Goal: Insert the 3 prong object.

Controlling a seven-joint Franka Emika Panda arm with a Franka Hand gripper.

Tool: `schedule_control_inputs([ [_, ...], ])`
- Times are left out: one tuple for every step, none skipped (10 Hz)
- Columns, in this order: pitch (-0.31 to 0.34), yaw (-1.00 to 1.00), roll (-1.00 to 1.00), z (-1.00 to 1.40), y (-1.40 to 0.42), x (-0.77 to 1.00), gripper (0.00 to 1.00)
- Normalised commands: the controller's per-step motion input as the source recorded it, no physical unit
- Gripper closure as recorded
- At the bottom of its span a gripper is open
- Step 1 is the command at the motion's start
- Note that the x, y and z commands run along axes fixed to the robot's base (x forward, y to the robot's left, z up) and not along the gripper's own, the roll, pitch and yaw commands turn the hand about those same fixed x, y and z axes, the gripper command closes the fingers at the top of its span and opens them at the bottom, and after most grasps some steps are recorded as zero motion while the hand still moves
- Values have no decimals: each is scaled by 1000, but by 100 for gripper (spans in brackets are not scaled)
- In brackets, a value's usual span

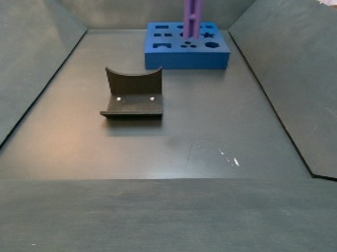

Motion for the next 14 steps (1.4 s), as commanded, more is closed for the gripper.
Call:
schedule_control_inputs([
  [-64, 0, -40, -180, -106, 0, 100],
  [-36, 0, -4, -194, -134, 0, 100],
  [-36, 0, 0, -249, -120, 0, 100],
  [-20, 0, 0, -294, -74, 29, 100],
  [0, 0, -1, -400, 0, 137, 100],
  [16, 0, -13, -423, 0, 246, 100],
  [20, 0, -33, -440, 0, 323, 100],
  [36, 0, -9, -446, 0, 317, 100],
  [0, 0, 0, -491, 0, 91, 100],
  [-56, 0, 0, -543, 0, 0, 100],
  [-57, -34, 0, -483, -17, -6, 100],
  [-50, -80, 0, -337, 0, -29, 100],
  [-60, 0, 0, -11, 0, -9, 100],
  [0, 0, 0, 0, 0, 0, 100],
])
